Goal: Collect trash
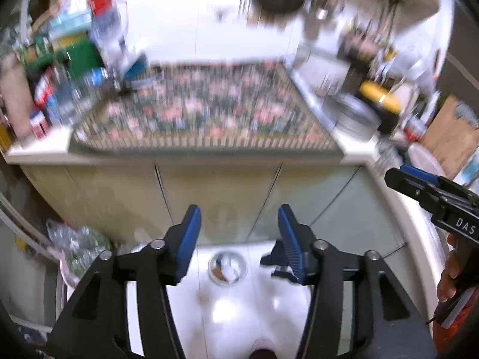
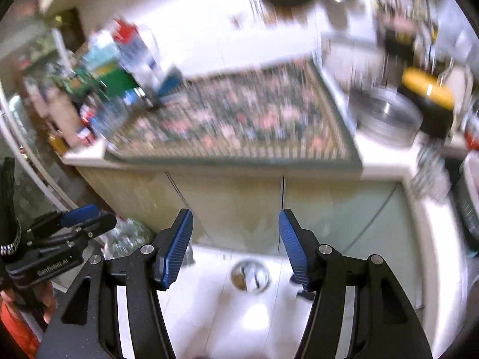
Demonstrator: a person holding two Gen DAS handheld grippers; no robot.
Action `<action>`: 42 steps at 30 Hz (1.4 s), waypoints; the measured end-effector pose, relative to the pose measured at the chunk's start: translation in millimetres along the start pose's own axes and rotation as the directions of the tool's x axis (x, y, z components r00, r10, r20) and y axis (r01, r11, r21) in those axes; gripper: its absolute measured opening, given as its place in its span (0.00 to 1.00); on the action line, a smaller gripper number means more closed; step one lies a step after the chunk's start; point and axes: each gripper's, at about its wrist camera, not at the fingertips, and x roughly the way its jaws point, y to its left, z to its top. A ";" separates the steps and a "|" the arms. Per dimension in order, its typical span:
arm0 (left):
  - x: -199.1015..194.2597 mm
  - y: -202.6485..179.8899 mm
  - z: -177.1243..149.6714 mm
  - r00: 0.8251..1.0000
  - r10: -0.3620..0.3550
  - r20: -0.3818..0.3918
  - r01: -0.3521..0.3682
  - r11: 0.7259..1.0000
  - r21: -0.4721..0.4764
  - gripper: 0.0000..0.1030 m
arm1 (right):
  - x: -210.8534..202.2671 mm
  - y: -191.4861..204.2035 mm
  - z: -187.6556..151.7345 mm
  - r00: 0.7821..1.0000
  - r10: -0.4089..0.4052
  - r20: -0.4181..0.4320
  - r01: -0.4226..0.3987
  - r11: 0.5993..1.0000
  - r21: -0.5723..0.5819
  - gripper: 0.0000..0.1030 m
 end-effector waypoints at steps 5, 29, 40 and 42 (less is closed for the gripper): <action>-95.3 -8.2 2.0 0.991 -0.040 0.131 0.034 0.998 0.048 0.60 | -89.6 35.6 5.6 0.986 0.011 0.167 -0.004 0.999 -0.039 0.54; -255.6 11.2 -44.2 0.946 -0.079 0.315 0.045 0.992 0.114 0.98 | -201.7 114.7 -40.3 0.935 -0.076 0.347 0.091 0.996 -0.025 0.99; -254.0 9.7 -41.8 0.945 -0.080 0.318 0.044 0.992 0.117 0.99 | -203.0 117.9 -44.8 0.935 -0.084 0.344 0.099 0.995 -0.025 0.99; -251.8 9.3 -40.3 0.946 -0.080 0.314 0.044 0.992 0.121 0.99 | -203.7 117.2 -44.1 0.936 -0.084 0.343 0.098 0.995 -0.026 0.99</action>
